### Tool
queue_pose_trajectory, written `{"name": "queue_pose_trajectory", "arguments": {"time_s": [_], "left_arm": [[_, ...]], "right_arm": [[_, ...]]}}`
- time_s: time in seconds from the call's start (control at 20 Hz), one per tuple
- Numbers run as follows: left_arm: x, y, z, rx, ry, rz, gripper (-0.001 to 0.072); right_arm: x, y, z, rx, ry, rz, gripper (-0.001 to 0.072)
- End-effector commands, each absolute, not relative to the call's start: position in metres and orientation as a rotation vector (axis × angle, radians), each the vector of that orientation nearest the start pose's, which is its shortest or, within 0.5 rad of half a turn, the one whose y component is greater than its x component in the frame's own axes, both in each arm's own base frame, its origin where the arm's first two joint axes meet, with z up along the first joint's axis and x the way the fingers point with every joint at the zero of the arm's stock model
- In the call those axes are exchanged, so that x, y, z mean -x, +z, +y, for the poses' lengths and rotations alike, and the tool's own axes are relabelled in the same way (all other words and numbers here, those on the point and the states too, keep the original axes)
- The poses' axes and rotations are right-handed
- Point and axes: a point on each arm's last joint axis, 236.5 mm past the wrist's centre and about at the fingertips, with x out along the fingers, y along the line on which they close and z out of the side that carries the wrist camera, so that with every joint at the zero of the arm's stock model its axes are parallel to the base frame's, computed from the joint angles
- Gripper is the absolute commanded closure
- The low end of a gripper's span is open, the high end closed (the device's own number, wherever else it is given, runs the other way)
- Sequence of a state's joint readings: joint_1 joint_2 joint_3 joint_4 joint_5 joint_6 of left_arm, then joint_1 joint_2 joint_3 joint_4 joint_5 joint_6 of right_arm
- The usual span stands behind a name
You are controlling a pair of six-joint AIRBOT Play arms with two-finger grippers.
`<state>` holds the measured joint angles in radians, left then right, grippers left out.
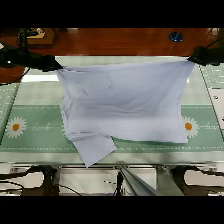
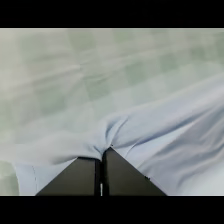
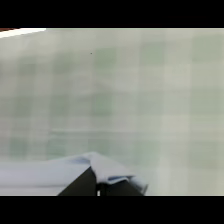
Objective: Fold the shirts.
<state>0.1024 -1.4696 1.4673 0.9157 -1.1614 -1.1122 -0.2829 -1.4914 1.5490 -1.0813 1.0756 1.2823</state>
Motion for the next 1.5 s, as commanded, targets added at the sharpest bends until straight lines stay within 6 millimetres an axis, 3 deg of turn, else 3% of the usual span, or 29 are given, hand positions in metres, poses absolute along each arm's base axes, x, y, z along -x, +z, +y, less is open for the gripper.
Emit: {"name": "queue_pose_trajectory", "arguments": {"time_s": [0.0, 0.25, 0.35, 0.45, 0.55, 0.65, 0.75, 0.85, 1.05, 1.25, 1.3, 1.35, 1.45], "left_arm": [[-0.498, 0.067, -0.077, 0.212, -0.475, 0.93, 0.0685], [-0.512, 0.021, -0.077, 0.24, -0.453, 0.986, 0.0685], [-0.514, 0.008, -0.079, 0.248, -0.452, 1.005, 0.0685], [-0.511, 0.008, -0.084, 0.269, -0.469, 1.015, 0.0685], [-0.496, 0.015, -0.094, 0.321, -0.502, 1.08, 0.0685], [-0.468, 0.016, -0.1, 0.361, -0.526, 1.216, 0.0686], [-0.446, 0.0, -0.085, 0.374, -0.425, 1.361, 0.0686], [-0.432, -0.015, -0.078, 0.378, -0.379, 1.432, 0.0686], [-0.416, -0.046, -0.079, 0.414, -0.357, 1.524, 0.0685], [-0.414, -0.062, -0.084, 0.428, -0.362, 1.564, 0.0683], [-0.413, -0.063, -0.086, 0.431, -0.366, 1.566, 0.0653], [-0.413, -0.061, -0.086, 0.43, -0.368, 1.566, 0.0531], [-0.406, -0.051, -0.081, 0.416, -0.397, 1.59, 0.0304]], "right_arm": [[-0.514, 0.064, -0.058, -0.236, 0.121, 0.934, 0.0693], [-0.517, 0.027, -0.058, -0.265, 0.125, 1.001, 0.0693], [-0.516, 0.025, -0.056, -0.276, 0.132, 1.01, 0.0692], [-0.507, 0.025, -0.048, -0.319, 0.143, 1.05, 0.0693], [-0.477, 0.019, -0.037, -0.394, 0.135, 1.183, 0.0693], [-0.444, 0.015, -0.031, -0.385, 0.165, 1.319, 0.0693], [-0.418, 0.005, -0.049, -0.34, 0.081, 1.435, 0.0693], [-0.407, -0.005, -0.058, -0.312, 0.037, 1.482, 0.0692], [-0.394, -0.028, -0.045, -0.373, 0.06, 1.528, 0.0692], [-0.384, -0.045, -0.034, -0.432, 0.067, 1.561, 0.0691], [-0.384, -0.046, -0.034, -0.433, 0.065, 1.56, 0.069], [-0.384, -0.046, -0.034, -0.434, 0.065, 1.557, 0.0632], [-0.378, -0.038, -0.035, -0.404, 0.095, 1.576, 0.0337]]}}
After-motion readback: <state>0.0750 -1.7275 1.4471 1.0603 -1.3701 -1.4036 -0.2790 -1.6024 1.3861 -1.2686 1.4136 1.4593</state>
